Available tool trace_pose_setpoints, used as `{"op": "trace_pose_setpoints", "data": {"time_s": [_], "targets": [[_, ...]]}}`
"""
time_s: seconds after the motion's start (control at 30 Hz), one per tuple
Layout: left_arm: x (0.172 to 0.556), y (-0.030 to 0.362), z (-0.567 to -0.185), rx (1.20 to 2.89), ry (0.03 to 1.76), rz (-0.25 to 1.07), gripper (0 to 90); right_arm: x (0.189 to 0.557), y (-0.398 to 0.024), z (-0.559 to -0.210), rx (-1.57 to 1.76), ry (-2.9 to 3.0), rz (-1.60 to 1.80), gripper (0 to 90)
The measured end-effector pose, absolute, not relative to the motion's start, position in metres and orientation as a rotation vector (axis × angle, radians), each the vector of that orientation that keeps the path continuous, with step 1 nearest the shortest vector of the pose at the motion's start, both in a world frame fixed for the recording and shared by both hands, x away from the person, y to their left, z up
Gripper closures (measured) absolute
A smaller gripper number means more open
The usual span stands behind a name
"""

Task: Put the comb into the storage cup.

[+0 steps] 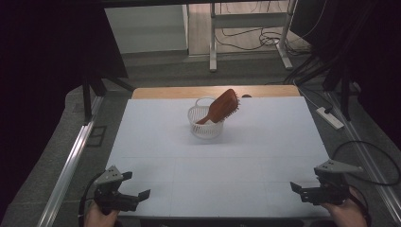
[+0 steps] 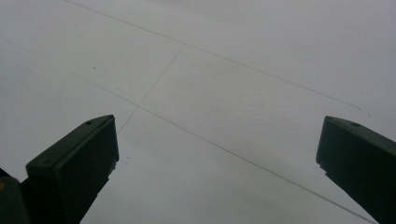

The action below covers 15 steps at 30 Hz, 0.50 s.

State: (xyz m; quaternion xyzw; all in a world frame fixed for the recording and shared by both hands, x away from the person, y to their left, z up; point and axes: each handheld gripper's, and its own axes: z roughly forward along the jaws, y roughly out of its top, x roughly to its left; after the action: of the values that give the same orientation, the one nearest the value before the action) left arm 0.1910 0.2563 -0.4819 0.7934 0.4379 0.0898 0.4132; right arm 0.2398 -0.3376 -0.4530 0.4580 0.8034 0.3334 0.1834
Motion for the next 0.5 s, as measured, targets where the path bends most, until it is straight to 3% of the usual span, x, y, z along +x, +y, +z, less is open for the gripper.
{"op": "trace_pose_setpoints", "data": {"time_s": [0.5], "targets": [[0.1910,0.2558,-0.4818,1.997,1.101,0.231,0.8,0.2375,-0.3371,-0.4560,1.303,2.282,0.868,0.0]]}}
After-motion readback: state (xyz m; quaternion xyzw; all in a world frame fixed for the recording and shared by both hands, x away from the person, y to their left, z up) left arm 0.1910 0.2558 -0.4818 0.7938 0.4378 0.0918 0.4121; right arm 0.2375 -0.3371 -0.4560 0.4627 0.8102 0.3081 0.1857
